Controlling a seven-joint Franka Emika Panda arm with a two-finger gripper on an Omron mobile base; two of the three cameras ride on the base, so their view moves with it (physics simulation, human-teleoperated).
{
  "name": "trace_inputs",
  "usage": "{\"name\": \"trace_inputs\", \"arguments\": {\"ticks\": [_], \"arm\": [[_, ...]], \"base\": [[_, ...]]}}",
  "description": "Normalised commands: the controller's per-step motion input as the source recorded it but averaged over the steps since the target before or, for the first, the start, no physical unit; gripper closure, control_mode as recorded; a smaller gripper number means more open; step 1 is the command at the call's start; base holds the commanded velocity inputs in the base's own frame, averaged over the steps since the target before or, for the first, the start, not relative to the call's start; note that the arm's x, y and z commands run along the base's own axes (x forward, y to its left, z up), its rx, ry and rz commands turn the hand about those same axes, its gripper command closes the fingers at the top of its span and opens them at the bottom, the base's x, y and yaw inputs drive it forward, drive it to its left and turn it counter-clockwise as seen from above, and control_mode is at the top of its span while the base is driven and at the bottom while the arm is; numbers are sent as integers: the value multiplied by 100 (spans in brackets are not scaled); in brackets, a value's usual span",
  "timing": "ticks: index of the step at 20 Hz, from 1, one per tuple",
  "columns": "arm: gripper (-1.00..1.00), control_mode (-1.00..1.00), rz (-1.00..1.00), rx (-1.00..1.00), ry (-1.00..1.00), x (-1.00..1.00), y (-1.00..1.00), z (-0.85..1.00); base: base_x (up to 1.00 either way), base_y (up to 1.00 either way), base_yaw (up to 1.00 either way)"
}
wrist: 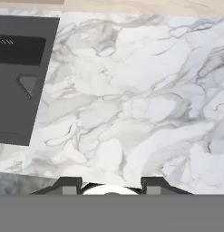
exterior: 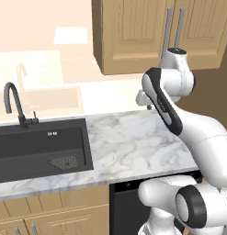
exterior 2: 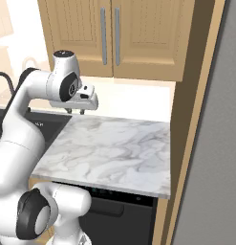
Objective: Open the cabinet and move the ladle to the pot. Then close the cabinet.
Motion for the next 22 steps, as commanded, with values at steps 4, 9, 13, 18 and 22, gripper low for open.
{"name": "trace_inputs", "arguments": {"ticks": [4, 9, 13, 18, 22], "arm": [[-100, -100, 0, 0, 0, -19, -2, 0], [-100, -100, 0, 0, -8, -26, -15, 4], [-100, -100, 0, -1, -13, -3, -11, 28], [-100, -100, 0, 0, -29, 0, -20, 51], [-100, -100, 0, 0, -26, 0, -14, 62]], "base": [[0, 0, 0], [0, 0, 0], [0, 0, 0], [0, 0, 0], [0, 0, 0]]}}
